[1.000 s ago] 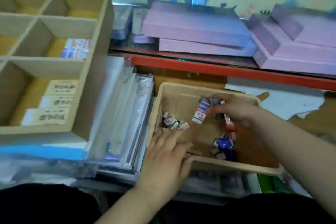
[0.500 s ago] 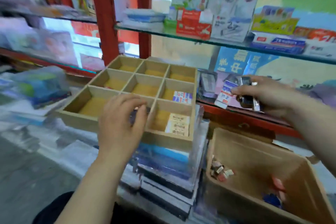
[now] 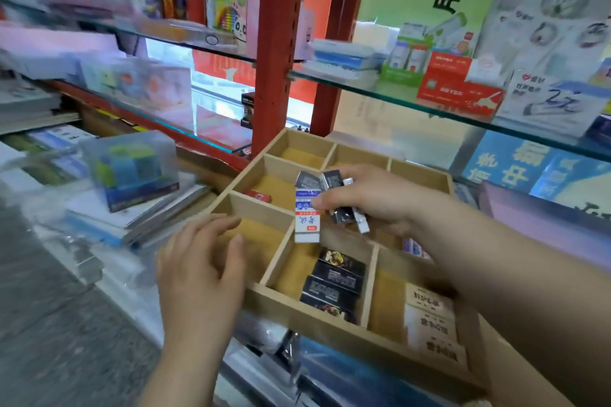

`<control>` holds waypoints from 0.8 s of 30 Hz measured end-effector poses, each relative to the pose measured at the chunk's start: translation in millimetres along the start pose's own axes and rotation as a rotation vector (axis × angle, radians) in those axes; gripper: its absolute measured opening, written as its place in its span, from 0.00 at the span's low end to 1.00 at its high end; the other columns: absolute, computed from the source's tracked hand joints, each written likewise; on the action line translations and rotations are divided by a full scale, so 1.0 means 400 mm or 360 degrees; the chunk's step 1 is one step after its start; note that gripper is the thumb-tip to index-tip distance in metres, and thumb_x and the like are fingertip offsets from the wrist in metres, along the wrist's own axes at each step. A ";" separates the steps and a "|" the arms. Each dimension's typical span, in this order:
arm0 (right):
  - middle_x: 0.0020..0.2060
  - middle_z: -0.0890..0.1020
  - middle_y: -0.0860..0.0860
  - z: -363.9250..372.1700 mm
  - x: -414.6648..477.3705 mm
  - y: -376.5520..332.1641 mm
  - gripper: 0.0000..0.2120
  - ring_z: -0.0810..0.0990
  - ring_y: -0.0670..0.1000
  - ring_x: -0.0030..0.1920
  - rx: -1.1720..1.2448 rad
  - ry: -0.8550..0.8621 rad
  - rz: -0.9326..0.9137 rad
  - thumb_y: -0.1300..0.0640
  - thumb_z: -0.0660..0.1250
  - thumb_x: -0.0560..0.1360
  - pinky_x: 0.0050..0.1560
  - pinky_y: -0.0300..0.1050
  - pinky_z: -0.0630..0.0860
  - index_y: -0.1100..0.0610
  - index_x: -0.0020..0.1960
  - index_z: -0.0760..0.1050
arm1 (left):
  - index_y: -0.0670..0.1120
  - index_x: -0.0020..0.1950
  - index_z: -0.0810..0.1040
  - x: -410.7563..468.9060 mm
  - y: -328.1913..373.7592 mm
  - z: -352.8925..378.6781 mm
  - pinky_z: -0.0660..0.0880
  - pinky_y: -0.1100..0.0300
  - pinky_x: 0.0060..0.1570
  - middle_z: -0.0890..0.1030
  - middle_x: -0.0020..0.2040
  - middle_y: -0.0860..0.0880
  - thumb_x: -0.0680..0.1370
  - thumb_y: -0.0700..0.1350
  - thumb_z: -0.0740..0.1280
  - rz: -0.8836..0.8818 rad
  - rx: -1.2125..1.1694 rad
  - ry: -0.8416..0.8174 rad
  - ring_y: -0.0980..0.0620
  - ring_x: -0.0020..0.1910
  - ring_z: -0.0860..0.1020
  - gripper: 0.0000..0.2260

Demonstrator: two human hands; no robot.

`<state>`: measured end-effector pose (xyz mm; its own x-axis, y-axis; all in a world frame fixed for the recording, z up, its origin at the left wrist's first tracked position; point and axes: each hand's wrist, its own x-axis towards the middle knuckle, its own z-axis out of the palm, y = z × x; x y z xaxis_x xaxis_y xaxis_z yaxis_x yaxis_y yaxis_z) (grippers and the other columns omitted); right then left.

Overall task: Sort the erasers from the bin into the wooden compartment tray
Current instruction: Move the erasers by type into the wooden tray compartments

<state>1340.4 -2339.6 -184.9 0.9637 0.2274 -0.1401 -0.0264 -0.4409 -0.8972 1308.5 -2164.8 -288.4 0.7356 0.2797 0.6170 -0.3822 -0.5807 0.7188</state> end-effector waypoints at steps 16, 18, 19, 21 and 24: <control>0.62 0.73 0.50 0.066 0.086 0.010 0.21 0.74 0.44 0.51 -0.0429 0.0003 -0.0152 0.63 0.60 0.77 0.49 0.31 0.73 0.55 0.69 0.65 | 0.43 0.55 0.78 0.001 -0.047 0.001 0.57 0.62 0.58 0.76 0.58 0.46 0.68 0.60 0.54 -0.0078 0.0078 -0.0130 0.53 0.58 0.64 0.28; 0.56 0.73 0.49 0.049 0.075 0.014 0.21 0.73 0.43 0.49 -0.0296 -0.0001 -0.0140 0.66 0.60 0.76 0.46 0.29 0.72 0.55 0.67 0.67 | 0.43 0.55 0.79 0.001 -0.047 0.001 0.55 0.66 0.57 0.76 0.58 0.46 0.68 0.59 0.54 -0.0063 0.0052 -0.0120 0.54 0.57 0.64 0.27; 0.55 0.72 0.48 0.039 0.072 0.017 0.21 0.73 0.43 0.52 -0.0363 0.0023 -0.0165 0.66 0.61 0.75 0.50 0.32 0.72 0.54 0.66 0.68 | 0.43 0.55 0.79 0.001 -0.047 0.001 0.54 0.68 0.56 0.76 0.58 0.46 0.68 0.59 0.54 -0.0061 0.0045 -0.0122 0.53 0.57 0.64 0.27; 0.54 0.72 0.46 0.025 0.065 0.017 0.20 0.70 0.44 0.56 -0.0488 0.0097 -0.0205 0.64 0.63 0.74 0.55 0.35 0.69 0.53 0.65 0.69 | 0.42 0.54 0.79 0.001 -0.048 0.001 0.55 0.68 0.56 0.76 0.57 0.45 0.69 0.58 0.55 -0.0035 0.0046 -0.0126 0.53 0.57 0.64 0.26; 0.50 0.74 0.48 0.012 0.055 0.017 0.17 0.72 0.43 0.48 -0.0645 0.0193 -0.0232 0.60 0.66 0.73 0.43 0.24 0.67 0.53 0.61 0.72 | 0.43 0.55 0.78 -0.001 -0.045 -0.002 0.54 0.69 0.55 0.76 0.58 0.46 0.69 0.59 0.54 -0.0029 0.0023 -0.0142 0.54 0.57 0.62 0.26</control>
<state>1360.2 -2333.3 -196.0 0.9744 0.2198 0.0474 0.1951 -0.7220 -0.6638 1314.9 -2153.7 -301.4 0.7897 0.2214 0.5722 -0.3604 -0.5873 0.7247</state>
